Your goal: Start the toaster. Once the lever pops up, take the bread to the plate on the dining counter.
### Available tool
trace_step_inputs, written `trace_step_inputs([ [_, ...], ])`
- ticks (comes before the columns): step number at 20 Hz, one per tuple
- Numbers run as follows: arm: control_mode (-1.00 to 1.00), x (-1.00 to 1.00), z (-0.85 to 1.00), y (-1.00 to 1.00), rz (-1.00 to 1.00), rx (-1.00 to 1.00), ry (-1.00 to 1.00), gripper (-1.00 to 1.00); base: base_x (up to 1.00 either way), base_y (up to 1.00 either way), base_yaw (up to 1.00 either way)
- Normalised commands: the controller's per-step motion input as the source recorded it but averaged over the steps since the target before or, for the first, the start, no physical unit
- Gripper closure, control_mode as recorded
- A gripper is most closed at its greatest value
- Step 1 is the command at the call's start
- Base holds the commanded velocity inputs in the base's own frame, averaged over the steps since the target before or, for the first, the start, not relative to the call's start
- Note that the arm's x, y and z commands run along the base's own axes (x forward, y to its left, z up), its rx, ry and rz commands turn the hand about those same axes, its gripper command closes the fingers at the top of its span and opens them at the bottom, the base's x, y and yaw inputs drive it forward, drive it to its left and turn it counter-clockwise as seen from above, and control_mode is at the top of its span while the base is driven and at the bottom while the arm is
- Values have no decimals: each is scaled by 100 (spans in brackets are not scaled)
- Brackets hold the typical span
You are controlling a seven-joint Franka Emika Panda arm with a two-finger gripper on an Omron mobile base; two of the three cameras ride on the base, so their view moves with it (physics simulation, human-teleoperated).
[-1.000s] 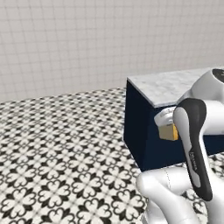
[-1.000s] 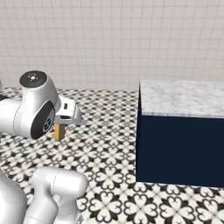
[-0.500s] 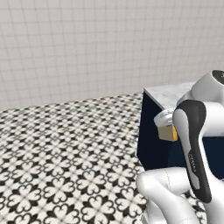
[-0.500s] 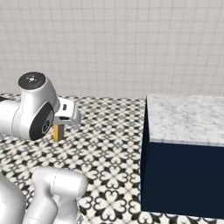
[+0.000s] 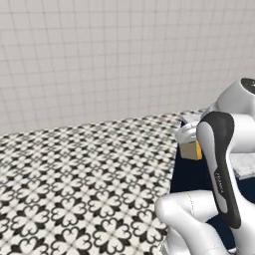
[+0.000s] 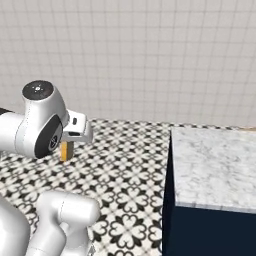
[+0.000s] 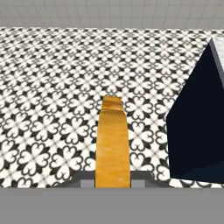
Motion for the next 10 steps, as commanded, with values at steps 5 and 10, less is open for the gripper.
trace_step_inputs([
  [5, 100, 0, 0, 0, 0, 0, 0, 100, 56, 1, 11],
  [10, 100, 0, 0, 0, 0, 0, 0, 100, 70, 5, 9],
])
